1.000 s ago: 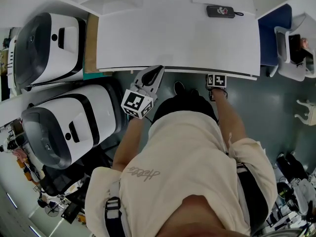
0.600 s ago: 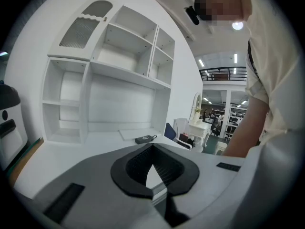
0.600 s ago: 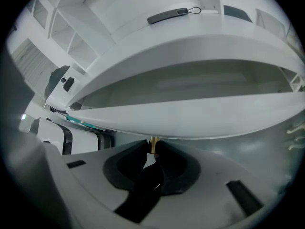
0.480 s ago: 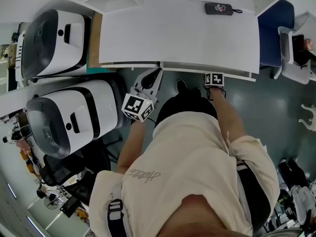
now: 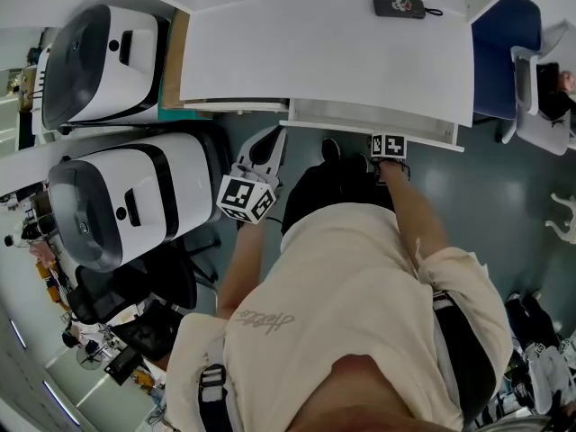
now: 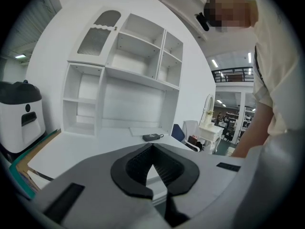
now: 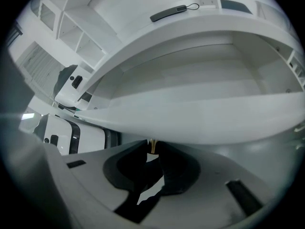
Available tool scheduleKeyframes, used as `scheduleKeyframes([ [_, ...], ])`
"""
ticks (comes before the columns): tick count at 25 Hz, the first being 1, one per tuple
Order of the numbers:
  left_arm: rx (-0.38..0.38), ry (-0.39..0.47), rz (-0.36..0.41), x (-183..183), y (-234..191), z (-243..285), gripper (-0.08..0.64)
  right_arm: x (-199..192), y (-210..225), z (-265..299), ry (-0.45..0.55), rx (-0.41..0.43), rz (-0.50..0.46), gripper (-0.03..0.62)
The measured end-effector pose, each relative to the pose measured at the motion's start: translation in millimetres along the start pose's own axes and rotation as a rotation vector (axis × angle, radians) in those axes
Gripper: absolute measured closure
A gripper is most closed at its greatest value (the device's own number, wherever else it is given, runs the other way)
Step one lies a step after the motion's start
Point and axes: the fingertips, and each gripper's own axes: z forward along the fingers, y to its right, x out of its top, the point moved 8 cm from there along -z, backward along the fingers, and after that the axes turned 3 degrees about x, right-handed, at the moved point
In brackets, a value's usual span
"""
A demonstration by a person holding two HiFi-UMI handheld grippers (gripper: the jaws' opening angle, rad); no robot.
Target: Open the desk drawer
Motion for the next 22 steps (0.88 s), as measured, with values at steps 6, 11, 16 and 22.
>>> scheduleKeyframes([
  [6, -0.022, 0.002, 0.011, -5.6, 11.8, -8.4, 0.558, -15.9, -2.3, -0.1, 0.001, 0.005, 0.006, 0.514],
  [11, -0.053, 0.003, 0.014, -8.5, 16.3, -14.0, 0.558, -33.5, -4.3, -2.7, -0.006, -0.002, 0.012, 0.514],
  [16, -0.098, 0.007, 0.021, -9.2, 15.0, -26.7, 0.558, -53.1, -9.1, -6.2, -0.001, -0.018, 0.019, 0.515],
  [22, -0.130, -0.002, 0.023, -10.4, -1.0, -51.9, 0.558, -76.0, -15.6, -9.6, 0.008, -0.053, 0.039, 0.515],
])
